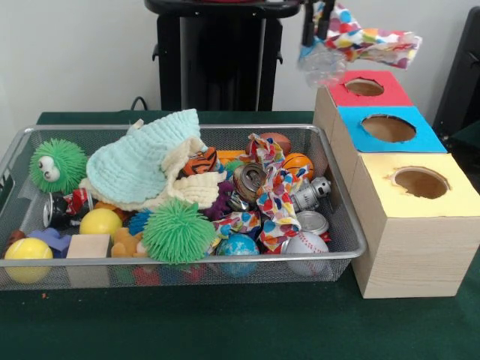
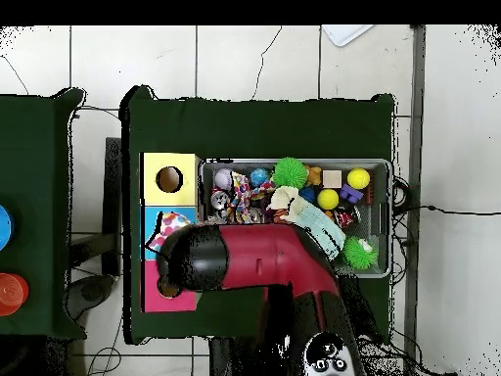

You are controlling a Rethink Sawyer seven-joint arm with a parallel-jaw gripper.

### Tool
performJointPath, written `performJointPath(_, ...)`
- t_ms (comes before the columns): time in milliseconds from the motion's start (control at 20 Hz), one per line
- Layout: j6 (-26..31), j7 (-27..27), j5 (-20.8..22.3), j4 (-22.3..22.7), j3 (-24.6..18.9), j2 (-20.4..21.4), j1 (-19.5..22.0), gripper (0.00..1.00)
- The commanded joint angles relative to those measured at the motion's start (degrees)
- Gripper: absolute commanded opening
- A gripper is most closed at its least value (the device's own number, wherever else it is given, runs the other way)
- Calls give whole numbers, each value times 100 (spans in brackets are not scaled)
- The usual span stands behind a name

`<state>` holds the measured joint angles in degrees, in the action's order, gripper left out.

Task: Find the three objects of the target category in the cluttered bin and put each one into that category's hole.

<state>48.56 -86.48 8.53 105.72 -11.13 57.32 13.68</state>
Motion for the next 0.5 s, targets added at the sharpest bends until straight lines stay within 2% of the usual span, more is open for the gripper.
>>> performJointPath(50,49,-2350,-507,-131,301,-434,-584,0)
performJointPath(300,-59,-2467,-686,-183,332,-560,-776,0)
performJointPath(500,-328,-1909,-794,95,36,-454,-636,0)
